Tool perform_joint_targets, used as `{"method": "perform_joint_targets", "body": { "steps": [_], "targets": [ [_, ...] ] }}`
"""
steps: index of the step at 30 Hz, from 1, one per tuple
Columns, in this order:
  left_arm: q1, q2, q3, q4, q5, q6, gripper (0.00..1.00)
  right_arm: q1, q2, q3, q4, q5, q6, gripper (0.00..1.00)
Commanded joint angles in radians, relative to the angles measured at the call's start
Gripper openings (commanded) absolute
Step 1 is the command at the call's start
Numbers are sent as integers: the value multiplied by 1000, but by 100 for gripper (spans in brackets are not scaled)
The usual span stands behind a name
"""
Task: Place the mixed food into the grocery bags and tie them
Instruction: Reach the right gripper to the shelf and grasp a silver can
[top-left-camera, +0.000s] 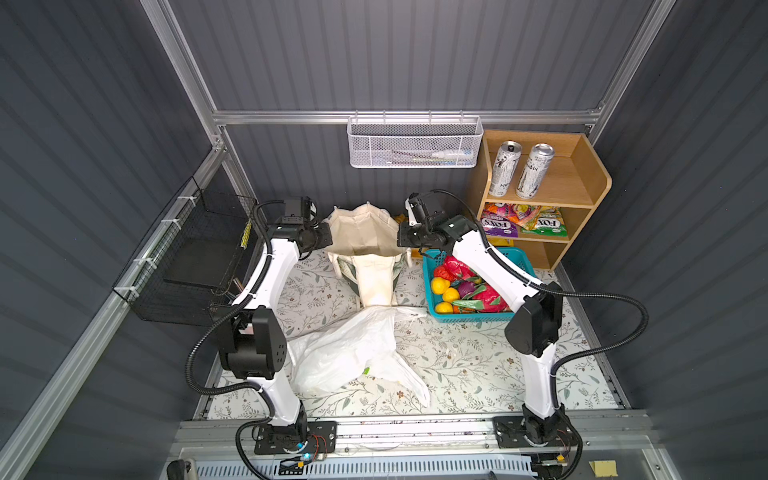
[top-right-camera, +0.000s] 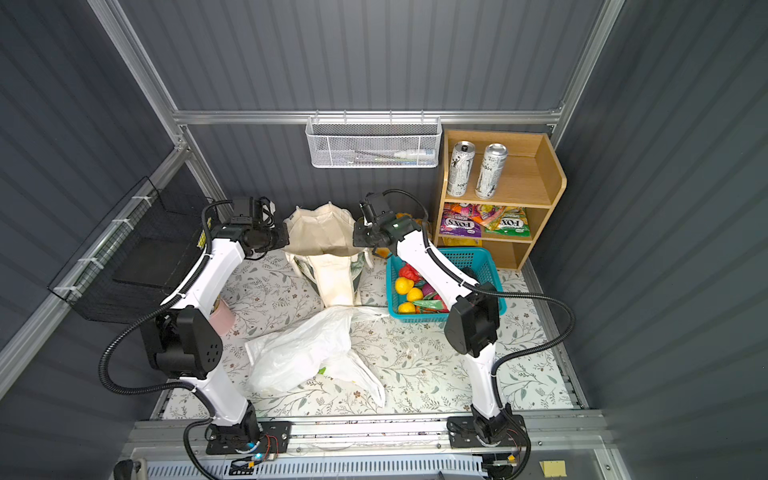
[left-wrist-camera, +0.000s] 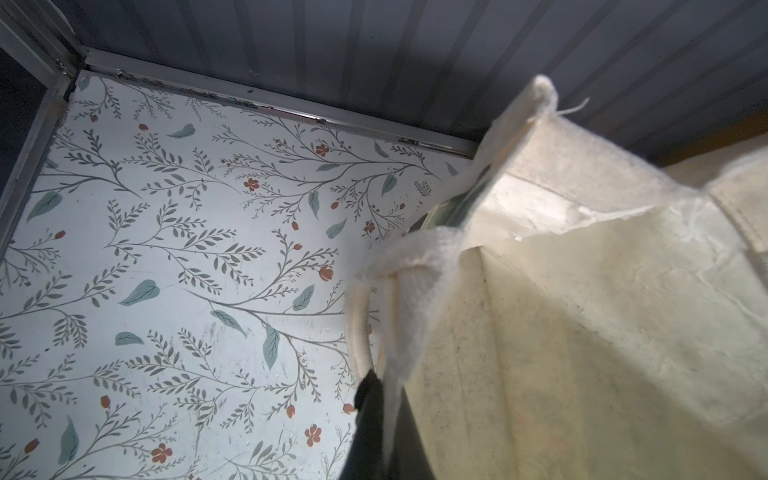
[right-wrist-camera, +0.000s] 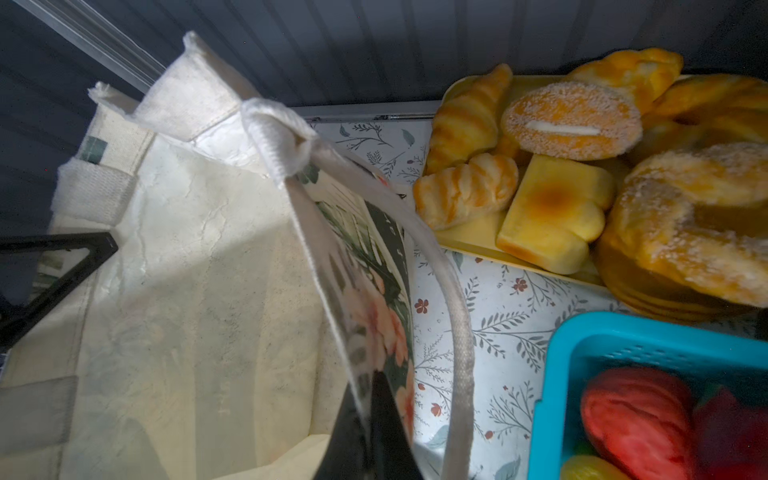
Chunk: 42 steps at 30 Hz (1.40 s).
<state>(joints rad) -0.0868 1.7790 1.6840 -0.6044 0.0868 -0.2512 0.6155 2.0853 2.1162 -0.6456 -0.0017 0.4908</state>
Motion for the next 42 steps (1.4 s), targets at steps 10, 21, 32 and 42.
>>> {"method": "perform_joint_targets", "body": {
  "steps": [10, 21, 32, 42],
  "targets": [
    [12, 16, 5, 16, 191, 88, 0, -61, -171, 130, -109, -127, -122, 72],
    [12, 4, -3, 26, 268, 87, 0, -507, -544, -51, -60, -61, -104, 86],
    [10, -1, 9, 8, 280, 90, 0, -693, -410, 100, -114, -109, -165, 97],
    [10, 16, 26, 15, 289, 73, 0, -735, -247, 266, -127, -168, -169, 97]
  ]
}}
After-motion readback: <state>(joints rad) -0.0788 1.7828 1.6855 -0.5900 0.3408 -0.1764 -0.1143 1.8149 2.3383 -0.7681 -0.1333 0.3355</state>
